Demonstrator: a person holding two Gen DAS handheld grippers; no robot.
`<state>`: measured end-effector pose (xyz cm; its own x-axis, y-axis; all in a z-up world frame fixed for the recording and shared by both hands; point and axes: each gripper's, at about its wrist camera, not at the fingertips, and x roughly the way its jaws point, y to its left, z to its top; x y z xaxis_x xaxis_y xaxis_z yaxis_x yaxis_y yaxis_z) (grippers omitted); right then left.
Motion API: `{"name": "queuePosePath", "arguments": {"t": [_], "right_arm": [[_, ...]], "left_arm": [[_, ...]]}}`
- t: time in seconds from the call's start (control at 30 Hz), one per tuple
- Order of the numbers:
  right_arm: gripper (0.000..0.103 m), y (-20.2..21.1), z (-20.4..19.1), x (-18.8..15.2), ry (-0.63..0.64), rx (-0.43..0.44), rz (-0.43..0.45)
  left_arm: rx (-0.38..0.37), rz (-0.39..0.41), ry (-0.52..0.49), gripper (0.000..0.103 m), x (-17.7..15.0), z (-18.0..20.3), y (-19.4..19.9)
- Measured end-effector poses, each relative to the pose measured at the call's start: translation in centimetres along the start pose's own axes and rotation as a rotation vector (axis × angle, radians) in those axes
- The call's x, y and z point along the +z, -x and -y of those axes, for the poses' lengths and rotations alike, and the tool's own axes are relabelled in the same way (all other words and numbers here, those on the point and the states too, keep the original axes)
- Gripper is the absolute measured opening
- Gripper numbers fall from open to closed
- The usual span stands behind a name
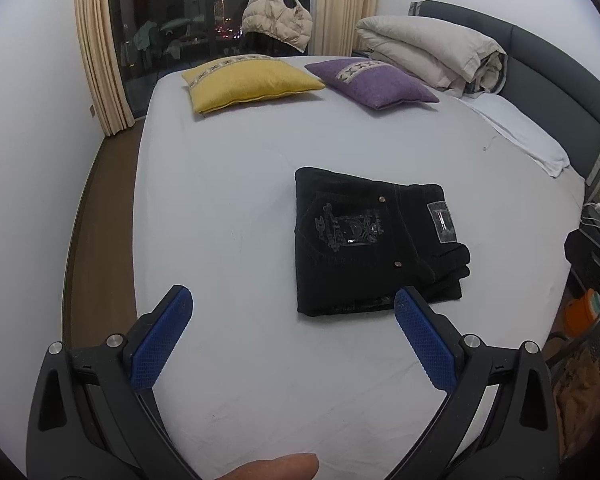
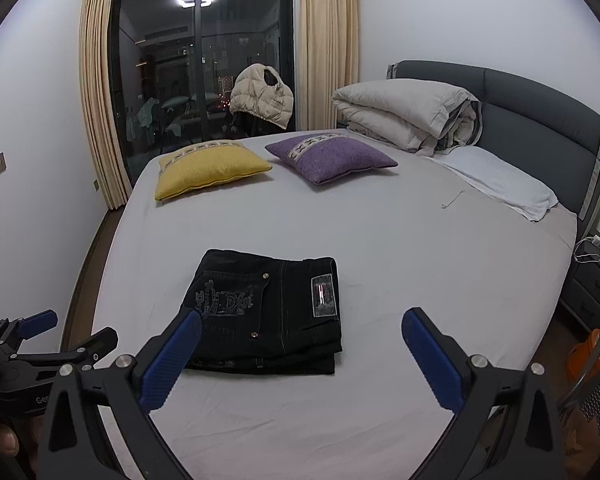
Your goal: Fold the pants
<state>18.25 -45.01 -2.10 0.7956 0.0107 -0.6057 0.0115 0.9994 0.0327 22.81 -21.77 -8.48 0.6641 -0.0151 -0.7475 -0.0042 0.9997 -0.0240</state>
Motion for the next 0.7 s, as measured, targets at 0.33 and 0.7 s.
{"name": "queuePosePath", "arguments": {"t": [0.33,0.7], "right_arm": [[0.103,-0.5,-0.3,-0.4,0.011,0.000,-0.026],[0.103,-0.9,-0.5,-0.5,0.020,0.003,-0.045]], "left_arm": [[0.002,-0.021,-0.007,0.103,-0.2,0.4,-0.8],[0.002,-0.029,-0.006,0.103,-0.3,0.7,-1.4]]}}
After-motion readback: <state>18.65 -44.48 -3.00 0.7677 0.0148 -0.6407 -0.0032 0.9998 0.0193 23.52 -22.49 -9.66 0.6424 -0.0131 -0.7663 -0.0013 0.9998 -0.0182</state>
